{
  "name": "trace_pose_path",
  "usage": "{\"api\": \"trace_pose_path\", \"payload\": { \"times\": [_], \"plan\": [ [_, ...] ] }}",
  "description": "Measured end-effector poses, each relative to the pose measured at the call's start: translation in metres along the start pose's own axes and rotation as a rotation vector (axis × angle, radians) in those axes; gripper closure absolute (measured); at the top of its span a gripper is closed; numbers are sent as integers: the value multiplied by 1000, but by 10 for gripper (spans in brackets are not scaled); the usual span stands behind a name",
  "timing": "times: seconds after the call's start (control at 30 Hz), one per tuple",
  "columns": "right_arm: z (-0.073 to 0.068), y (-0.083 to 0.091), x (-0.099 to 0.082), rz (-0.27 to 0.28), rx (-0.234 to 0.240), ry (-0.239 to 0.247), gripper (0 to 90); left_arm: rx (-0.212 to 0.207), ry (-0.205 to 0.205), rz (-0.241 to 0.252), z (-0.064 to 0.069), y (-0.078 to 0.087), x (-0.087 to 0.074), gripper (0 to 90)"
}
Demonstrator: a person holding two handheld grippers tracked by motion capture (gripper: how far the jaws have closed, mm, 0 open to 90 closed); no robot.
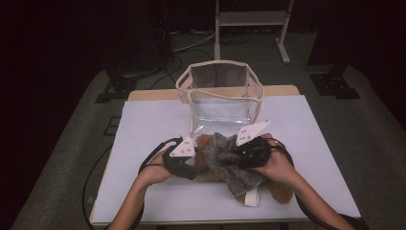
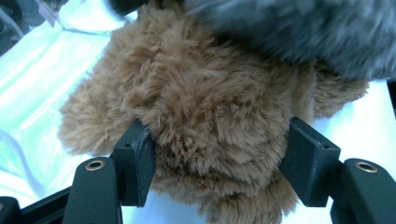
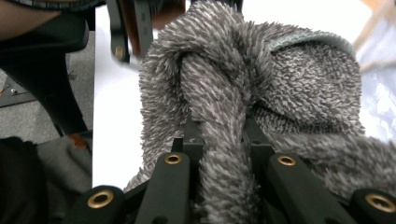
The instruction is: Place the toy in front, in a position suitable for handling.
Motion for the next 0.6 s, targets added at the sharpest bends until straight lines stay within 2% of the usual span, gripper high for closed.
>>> {"api": "trace_pose_path", "payload": {
  "times": [0.07, 0.13, 0.17, 0.23, 0.33, 0.4, 0.47, 0.6],
  "plan": [
    [0, -4, 7, 4, -5, 7, 757, 0, 5, 1, -1, 0, -2, 344],
    [2, -5, 6, -4, -10, 8, 757, 1, 13, 0, -2, -1, -5, 343],
    [3, -5, 3, -13, -11, 5, 757, 4, 14, -11, -3, -1, -9, 339],
    [9, -5, -9, -50, -41, 3, 757, 10, 33, -16, -4, -1, -16, 295],
    [14, 1, -21, -49, -40, -35, 758, 5, 54, -16, -4, 1, -26, 295],
    [13, 4, -24, -41, -36, -45, 757, -10, 61, -11, -2, 2, -32, 356],
    [9, 3, -22, -43, -37, -35, 757, -7, 60, -6, -2, 2, -32, 395],
    [-2, -6, -12, -47, -11, -7, 757, -10, 56, 8, -3, 1, -27, 434]
  ]
}}
Point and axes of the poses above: each handheld gripper's, and its own axes: y roughly backward along the jaws, x roughly out of its top, z roughly to its right, the point moved 8 cm from there along -y, roughly forward along the jaws, and after that the axes turned 4 degrees about -y, right-handed, at the moved point
